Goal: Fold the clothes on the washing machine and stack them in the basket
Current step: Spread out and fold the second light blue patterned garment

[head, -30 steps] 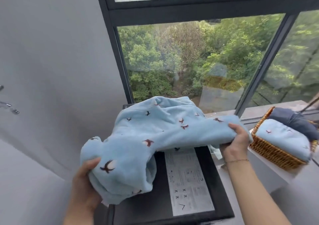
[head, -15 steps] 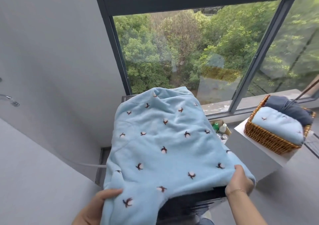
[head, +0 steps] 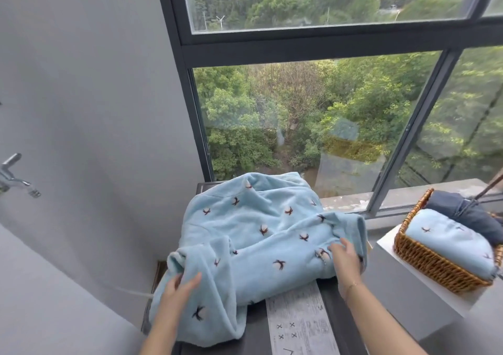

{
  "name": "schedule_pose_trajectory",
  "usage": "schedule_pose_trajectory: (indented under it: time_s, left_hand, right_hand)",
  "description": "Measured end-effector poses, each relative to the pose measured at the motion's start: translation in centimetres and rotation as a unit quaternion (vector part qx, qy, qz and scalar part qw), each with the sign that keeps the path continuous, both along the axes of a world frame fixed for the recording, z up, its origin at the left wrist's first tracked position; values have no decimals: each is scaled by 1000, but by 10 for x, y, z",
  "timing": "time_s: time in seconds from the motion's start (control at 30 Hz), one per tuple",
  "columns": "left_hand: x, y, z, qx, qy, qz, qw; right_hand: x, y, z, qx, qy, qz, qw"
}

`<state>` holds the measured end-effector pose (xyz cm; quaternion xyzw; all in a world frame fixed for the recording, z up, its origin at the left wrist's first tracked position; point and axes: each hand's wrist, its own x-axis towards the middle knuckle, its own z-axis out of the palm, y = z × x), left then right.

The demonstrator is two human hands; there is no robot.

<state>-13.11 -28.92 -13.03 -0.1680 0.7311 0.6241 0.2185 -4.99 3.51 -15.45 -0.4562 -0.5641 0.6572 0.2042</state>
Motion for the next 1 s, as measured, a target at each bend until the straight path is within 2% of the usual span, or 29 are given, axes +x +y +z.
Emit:
schedule_pose_trajectory:
  time_s: [0.07,0.13,0.2,0.27,0.33,0.4,0.43,0.5,0.53,0.6,0.63,0.67,0.7,0.73,0.77,0.8,0.9,1.0]
  left_hand:
    - [12,-7,-29,-120,2,-61,991]
    - [20,-5,-36,-250,16,-115,961]
    - [26,7,-21,-270,51,-80,958]
    - [15,20,-3,-236,99,-38,966]
    - [1,29,28,-157,119,10,980]
    - [-12,51,62,44,83,51,994]
    - [-19,64,77,163,39,88,982]
    - [-36,88,92,340,-51,207,916]
    - [-48,95,92,403,-56,251,878]
    - [-70,103,82,508,4,272,817]
    - [-78,98,72,529,25,262,807]
    - [-82,99,61,516,28,241,822]
    - [-79,100,48,449,31,209,868]
    - [-72,101,34,345,42,162,923]
    - [-60,104,19,232,65,115,964]
    - [-47,110,7,154,79,95,980]
    - [-14,136,-11,50,102,6,994]
    - [-8,191,-10,-10,143,-162,976]
  right_hand:
    - [11,-10,-20,45,-22,24,998]
    - [20,-15,-35,109,-51,30,992]
    - [25,-14,-43,147,-69,39,986]
    - [25,-4,-43,156,-82,50,983]
    - [25,7,-42,128,-79,64,986]
    - [28,18,-44,119,-84,75,987]
    - [27,21,-46,115,-84,77,987]
    - [29,29,-48,94,-77,72,990]
    - [29,31,-48,84,-72,66,992]
    - [32,40,-49,72,-61,30,995]
    - [34,43,-50,70,-54,4,996]
    - [36,50,-51,68,-54,-31,996]
    - [39,59,-54,64,-54,-68,994]
    - [41,66,-56,55,-58,-97,992]
    - [42,73,-59,42,-60,-114,991]
    - [43,78,-63,22,-63,-113,991]
    - [33,90,-72,-43,-37,-77,995]
    - [23,101,-74,-97,-28,-38,994]
